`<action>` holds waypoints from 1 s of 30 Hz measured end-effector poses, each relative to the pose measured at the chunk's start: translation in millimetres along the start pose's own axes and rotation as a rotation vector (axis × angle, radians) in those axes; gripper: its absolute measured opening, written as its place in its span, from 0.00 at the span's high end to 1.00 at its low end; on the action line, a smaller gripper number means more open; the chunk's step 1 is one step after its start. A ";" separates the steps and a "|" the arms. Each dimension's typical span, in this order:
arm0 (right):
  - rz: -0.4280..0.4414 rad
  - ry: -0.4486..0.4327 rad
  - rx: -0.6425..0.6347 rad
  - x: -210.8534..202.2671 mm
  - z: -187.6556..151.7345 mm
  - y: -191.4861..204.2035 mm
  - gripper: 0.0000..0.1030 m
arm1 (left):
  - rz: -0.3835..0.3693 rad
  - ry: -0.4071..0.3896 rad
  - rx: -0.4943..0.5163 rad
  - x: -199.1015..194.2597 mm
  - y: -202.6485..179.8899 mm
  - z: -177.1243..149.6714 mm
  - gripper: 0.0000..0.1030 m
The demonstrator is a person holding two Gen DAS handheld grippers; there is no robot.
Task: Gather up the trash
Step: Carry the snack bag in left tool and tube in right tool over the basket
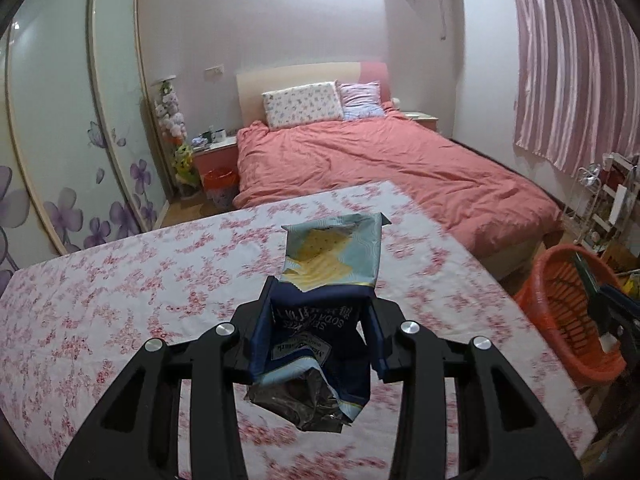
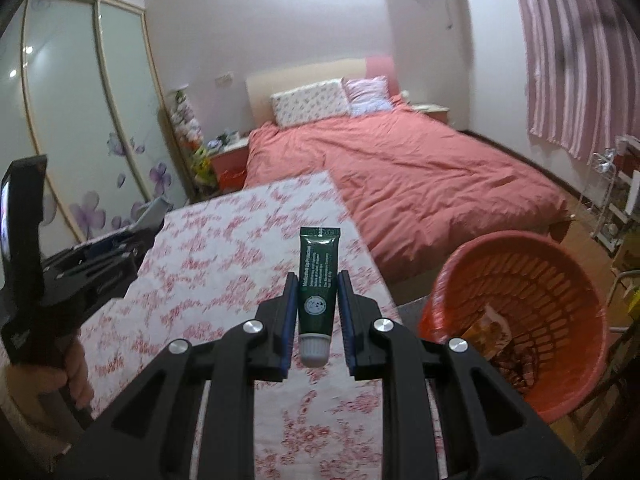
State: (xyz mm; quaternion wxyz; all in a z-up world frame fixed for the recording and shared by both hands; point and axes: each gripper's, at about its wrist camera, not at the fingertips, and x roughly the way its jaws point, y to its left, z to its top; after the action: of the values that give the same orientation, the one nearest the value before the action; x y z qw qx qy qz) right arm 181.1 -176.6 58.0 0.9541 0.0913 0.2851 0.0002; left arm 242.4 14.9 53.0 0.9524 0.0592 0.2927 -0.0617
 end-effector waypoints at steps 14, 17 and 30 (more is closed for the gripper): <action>-0.167 -0.115 0.061 -43.7 7.8 -51.1 0.80 | -0.185 -0.031 0.049 -31.3 -63.8 9.0 0.61; -0.204 -0.133 0.070 -49.8 8.0 -63.5 0.80 | -0.219 -0.028 0.063 -31.7 -79.1 8.9 0.61; -0.303 -0.172 0.150 -64.4 6.0 -127.6 0.80 | -0.338 -0.010 0.126 -29.7 -145.4 3.6 0.61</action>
State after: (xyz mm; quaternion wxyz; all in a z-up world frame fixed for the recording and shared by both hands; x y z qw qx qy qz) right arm 123.9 -306.5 75.7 0.9546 0.1180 0.2123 -0.1723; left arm 197.9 -126.4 61.6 0.9242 0.0686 0.2892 -0.2397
